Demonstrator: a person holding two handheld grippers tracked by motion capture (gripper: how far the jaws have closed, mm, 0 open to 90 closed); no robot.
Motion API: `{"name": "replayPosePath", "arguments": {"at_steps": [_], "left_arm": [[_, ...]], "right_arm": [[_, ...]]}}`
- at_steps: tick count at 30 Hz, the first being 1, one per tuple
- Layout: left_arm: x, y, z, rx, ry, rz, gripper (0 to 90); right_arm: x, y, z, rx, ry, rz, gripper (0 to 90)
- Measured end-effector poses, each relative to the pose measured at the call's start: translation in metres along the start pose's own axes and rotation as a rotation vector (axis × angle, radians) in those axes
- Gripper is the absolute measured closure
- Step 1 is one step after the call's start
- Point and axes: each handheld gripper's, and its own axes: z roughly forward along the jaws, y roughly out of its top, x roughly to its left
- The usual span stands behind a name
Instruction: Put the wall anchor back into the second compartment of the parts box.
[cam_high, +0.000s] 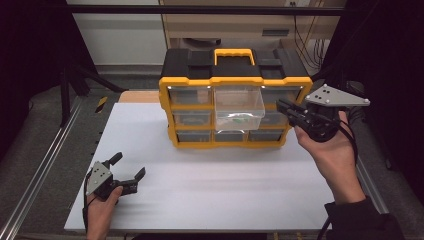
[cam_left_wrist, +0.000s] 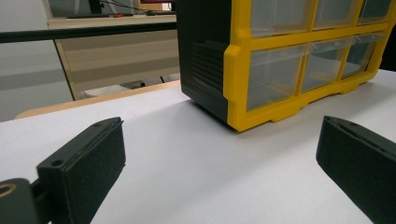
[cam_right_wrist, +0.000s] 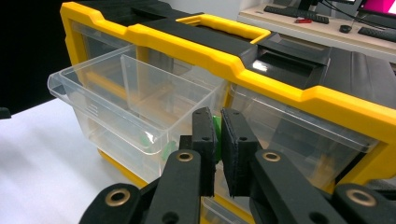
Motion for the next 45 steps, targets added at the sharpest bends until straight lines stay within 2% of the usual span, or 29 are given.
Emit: {"name": "replayPosePath", "arguments": {"at_steps": [26,45], "left_arm": [[0.000,0.000,0.000,0.001,0.000,0.000,1.1],[0.000,0.000,0.000,-0.001,0.000,-0.002,1.1]], "right_arm": [[0.004,0.020,0.006,-0.037,-0.001,-0.008,84.3],[0.017,0.033,0.014,-0.043,0.016,-0.027,84.3]]}}
